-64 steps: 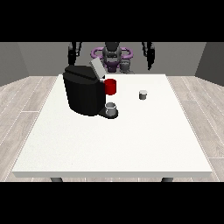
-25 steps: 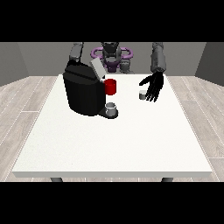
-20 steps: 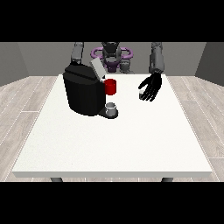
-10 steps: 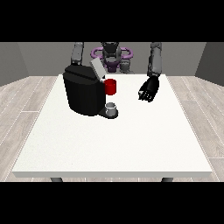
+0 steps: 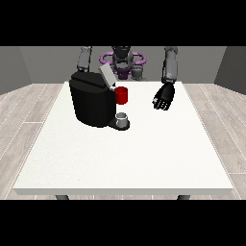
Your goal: Insert the coffee pod into the coffee machine and close the lid
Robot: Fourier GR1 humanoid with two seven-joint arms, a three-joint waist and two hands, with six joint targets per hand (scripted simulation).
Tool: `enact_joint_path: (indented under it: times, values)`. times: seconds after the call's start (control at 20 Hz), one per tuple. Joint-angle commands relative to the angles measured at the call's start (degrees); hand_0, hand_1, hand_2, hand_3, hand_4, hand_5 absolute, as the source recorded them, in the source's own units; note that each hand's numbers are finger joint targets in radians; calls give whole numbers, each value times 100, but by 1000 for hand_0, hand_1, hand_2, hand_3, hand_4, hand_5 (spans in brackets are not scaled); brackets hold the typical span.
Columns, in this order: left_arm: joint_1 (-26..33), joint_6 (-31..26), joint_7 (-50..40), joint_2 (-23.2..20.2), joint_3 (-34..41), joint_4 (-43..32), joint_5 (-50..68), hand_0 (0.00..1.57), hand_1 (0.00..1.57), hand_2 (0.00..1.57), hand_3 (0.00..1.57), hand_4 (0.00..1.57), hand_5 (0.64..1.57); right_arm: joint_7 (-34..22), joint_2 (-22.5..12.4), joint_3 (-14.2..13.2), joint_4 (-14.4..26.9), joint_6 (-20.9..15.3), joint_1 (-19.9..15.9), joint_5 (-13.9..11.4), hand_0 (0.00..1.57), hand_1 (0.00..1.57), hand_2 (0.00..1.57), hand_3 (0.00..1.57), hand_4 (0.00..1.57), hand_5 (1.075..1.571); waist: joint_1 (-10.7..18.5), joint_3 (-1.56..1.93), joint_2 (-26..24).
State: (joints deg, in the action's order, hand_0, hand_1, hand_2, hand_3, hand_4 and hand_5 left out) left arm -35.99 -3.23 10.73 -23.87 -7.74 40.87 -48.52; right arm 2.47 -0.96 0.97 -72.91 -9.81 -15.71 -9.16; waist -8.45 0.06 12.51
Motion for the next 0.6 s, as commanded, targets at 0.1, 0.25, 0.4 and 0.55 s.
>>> enact_joint_path:
  times: [0.1, 0.25, 0.4, 0.55]
  values:
    - [-209, 217, 679, -154, 326, -367, 16, 1190, 1190, 1287, 1216, 506, 1571, -244, -198, -122, 6, 45, -151, -42, 0, 0, 0, 0, 0, 1571, 2, -9, 46]
    - [-98, -77, 416, 479, 385, -244, 373, 1420, 1420, 1402, 1332, 494, 1571, -486, -9, 295, -39, -120, 324, -411, 0, 0, 0, 0, 0, 1571, -59, -10, -617]
    - [-464, -536, 540, 285, 584, -155, 554, 1449, 1449, 1434, 1357, 517, 1571, -104, -202, -36, 307, -15, 234, -220, 0, 0, 0, 0, 0, 1571, 38, -6, -463]
    - [-672, -1038, 350, 283, 456, 0, 459, 1413, 1413, 1400, 1314, 515, 1571, 118, -31, 21, 694, -296, 341, -419, 0, 0, 0, 0, 0, 1571, 209, -4, -623]
